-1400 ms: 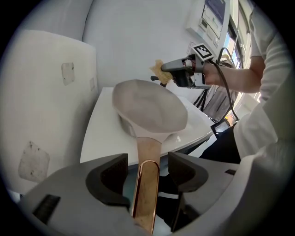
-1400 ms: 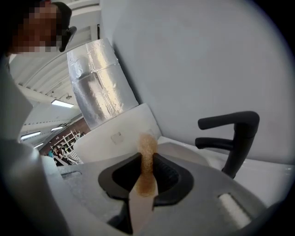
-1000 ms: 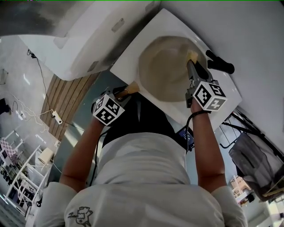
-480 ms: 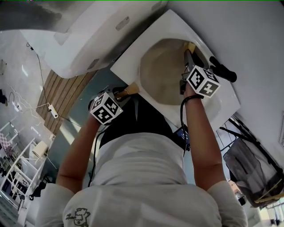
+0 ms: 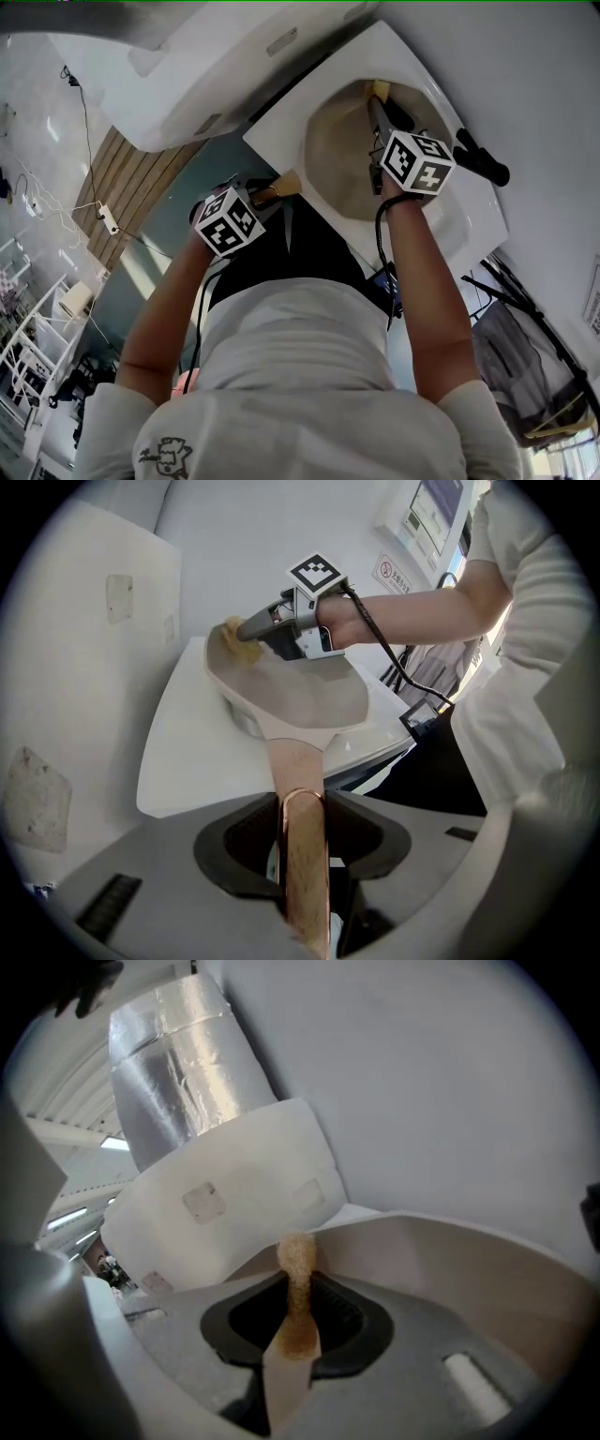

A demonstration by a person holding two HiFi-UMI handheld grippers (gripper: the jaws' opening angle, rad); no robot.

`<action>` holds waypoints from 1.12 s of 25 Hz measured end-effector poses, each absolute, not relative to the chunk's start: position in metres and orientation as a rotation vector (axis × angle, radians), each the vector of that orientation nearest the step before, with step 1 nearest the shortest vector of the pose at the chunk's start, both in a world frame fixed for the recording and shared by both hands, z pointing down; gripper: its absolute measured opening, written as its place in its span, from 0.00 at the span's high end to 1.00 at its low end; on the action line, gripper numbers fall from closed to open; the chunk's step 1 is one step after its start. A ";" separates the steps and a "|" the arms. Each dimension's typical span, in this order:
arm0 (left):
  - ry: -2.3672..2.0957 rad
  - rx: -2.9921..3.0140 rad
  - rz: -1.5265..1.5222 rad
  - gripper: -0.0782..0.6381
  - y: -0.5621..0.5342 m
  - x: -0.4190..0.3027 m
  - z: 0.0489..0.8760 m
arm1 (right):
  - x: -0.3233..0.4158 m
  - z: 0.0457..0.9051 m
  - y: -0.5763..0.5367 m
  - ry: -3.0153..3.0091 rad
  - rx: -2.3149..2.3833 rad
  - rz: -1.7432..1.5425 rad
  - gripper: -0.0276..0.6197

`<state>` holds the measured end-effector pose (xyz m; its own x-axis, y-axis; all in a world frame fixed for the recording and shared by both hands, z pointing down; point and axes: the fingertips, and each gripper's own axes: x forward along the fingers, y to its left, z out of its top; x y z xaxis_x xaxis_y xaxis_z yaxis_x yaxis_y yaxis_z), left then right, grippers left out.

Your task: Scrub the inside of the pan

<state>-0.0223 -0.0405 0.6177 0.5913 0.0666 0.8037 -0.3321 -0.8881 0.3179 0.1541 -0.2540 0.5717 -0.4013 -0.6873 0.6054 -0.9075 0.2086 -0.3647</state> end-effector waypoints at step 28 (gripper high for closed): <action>-0.174 2.346 1.190 0.67 -0.037 -0.022 0.617 | 0.031 0.600 -0.106 -2.226 0.371 1.393 0.85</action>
